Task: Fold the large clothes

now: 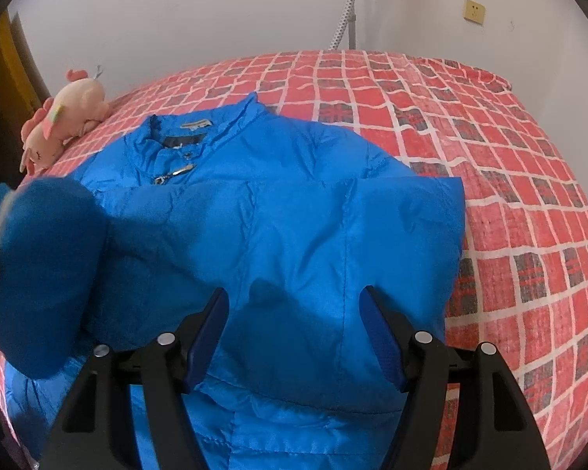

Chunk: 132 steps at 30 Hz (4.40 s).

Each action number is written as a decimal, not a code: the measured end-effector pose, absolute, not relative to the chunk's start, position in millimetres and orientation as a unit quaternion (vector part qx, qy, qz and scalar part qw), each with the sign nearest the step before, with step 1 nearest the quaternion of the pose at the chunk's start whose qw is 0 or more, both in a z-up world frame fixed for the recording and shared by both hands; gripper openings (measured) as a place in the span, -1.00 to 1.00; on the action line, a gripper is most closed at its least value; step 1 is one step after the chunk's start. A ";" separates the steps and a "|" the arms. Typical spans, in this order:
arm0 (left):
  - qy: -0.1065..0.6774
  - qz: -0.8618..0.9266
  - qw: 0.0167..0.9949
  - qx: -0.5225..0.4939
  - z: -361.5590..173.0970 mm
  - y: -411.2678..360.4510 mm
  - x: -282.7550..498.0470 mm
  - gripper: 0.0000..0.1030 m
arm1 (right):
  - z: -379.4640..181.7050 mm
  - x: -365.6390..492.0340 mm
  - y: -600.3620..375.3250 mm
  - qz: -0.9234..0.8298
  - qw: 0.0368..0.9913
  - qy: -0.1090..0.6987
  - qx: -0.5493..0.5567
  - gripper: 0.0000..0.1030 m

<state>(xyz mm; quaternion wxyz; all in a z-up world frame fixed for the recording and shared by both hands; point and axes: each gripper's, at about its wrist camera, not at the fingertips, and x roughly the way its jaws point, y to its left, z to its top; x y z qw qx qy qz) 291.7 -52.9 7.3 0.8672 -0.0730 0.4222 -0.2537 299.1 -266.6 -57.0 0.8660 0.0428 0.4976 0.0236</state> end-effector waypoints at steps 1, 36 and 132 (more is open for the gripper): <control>0.416 -0.246 0.872 -0.073 9.8 -45.9 289.7 0.19 | -57.2 299.1 -266.1 0.024 0.866 0.498 0.041 0.34; 0.411 -0.091 0.906 -0.044 -26.0 27.5 321.1 0.23 | -33.9 314.1 -274.6 0.154 0.845 0.475 0.190 -0.62; 0.454 -0.042 0.889 0.046 -78.5 -26.0 336.9 0.31 | -53.5 302.7 -239.6 0.085 0.870 0.484 0.046 -0.20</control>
